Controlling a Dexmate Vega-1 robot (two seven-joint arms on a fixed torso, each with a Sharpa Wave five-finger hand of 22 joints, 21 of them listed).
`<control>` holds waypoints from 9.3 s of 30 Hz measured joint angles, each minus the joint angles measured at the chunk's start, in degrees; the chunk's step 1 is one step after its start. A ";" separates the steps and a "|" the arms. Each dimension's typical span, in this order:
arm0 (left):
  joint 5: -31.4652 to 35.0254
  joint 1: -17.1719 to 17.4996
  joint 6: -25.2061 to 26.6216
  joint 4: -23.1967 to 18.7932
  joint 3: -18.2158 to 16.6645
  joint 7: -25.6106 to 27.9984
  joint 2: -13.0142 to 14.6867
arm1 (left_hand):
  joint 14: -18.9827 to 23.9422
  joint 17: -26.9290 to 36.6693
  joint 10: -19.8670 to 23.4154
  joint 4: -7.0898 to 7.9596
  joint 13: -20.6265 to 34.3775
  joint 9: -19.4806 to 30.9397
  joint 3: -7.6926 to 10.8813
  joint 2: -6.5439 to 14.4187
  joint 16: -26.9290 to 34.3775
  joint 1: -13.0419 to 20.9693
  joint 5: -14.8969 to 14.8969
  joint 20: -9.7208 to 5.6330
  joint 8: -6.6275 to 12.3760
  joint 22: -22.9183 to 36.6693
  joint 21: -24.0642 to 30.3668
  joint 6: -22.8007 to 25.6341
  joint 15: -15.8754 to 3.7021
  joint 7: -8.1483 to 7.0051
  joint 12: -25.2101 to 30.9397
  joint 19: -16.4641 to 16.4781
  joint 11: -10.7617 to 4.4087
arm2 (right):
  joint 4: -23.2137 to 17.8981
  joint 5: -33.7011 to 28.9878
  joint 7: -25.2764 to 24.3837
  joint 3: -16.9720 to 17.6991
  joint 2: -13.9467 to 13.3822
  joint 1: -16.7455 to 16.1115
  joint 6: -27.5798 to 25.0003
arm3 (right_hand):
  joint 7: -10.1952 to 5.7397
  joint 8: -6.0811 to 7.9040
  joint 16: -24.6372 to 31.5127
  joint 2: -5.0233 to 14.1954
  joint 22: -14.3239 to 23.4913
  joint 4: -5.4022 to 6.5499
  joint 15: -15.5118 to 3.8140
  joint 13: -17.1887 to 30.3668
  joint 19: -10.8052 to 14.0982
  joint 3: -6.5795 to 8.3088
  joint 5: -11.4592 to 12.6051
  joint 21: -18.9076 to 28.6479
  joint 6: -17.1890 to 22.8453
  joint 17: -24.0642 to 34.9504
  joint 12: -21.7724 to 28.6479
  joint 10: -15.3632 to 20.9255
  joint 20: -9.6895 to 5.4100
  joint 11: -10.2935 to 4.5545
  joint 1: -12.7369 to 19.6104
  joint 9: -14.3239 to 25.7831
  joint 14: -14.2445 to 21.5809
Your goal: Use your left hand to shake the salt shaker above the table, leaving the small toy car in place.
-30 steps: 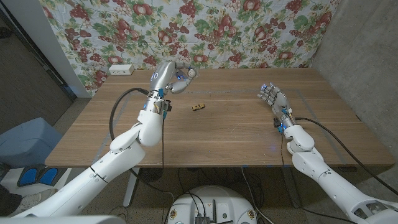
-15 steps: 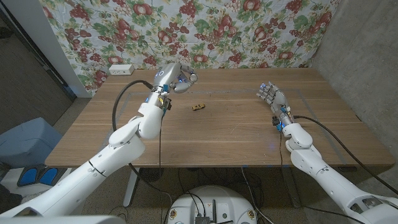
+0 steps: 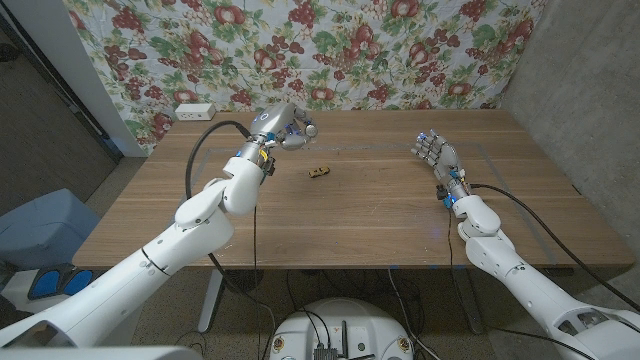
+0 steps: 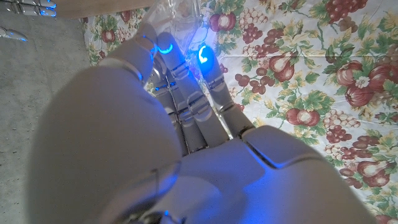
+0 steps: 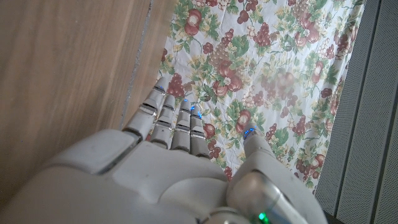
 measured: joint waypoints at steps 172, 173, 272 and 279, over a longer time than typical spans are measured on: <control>-1.70 4.33 -23.96 9.97 -3.34 26.15 -4.65 | 0.53 0.32 0.01 -0.33 0.16 0.01 0.33 0.24 -0.67 -0.24 0.03 -0.11 -0.15 0.02 0.64 -0.14 -0.11 0.14 -0.49 -0.72 0.00 | -5.06 -0.98 -2.69 0.58 -1.59 -3.85 0.29 | 0.00 0.00 0.00 0.00 0.00 0.00 0.00 0.00 0.00 0.00 0.00 0.00 0.00 0.02 0.00 0.00 0.00 0.00 0.00 0.00 0.00; -1.70 4.34 -23.96 9.98 -3.35 26.15 -4.65 | 0.52 0.32 0.01 -0.32 0.16 0.01 0.33 0.24 -0.66 -0.24 0.03 -0.10 -0.15 0.02 0.64 -0.14 -0.10 0.14 -0.58 -0.72 0.00 | -5.06 -0.98 -2.70 0.58 -1.59 -3.85 0.29 | 0.00 0.00 0.00 0.00 0.00 0.00 0.00 0.00 0.00 0.00 0.00 0.00 0.00 0.02 0.00 0.00 0.00 0.00 0.00 0.00 0.00; -24.99 -13.27 -5.06 1.43 5.66 -34.44 10.01 | -0.02 0.28 0.02 -0.80 0.16 0.01 0.80 0.54 -1.71 -0.54 0.44 0.02 -0.22 -0.27 0.64 -0.16 -0.05 0.16 -0.81 -1.65 0.00 | -5.64 -1.11 -3.67 0.83 -1.38 -4.93 0.61 | 0.00 0.00 0.00 0.00 0.00 0.00 -0.21 0.00 0.00 0.00 0.00 0.00 0.00 0.02 0.00 -0.21 0.00 -0.21 0.00 0.00 -0.21; -25.14 -14.97 -5.28 2.80 7.54 -36.47 9.48 | -0.11 0.28 0.01 -0.80 0.16 0.01 0.80 0.54 -1.71 -0.54 0.44 0.12 -0.13 -0.28 0.64 -0.23 -0.12 0.24 -0.91 -1.75 0.00 | -5.67 -1.10 -3.72 0.92 -1.38 -5.05 0.61 | 0.00 0.00 0.00 0.00 0.00 0.00 -0.21 0.00 0.00 0.00 0.00 0.00 0.00 0.02 0.00 -0.21 0.00 -0.21 0.00 0.00 -0.21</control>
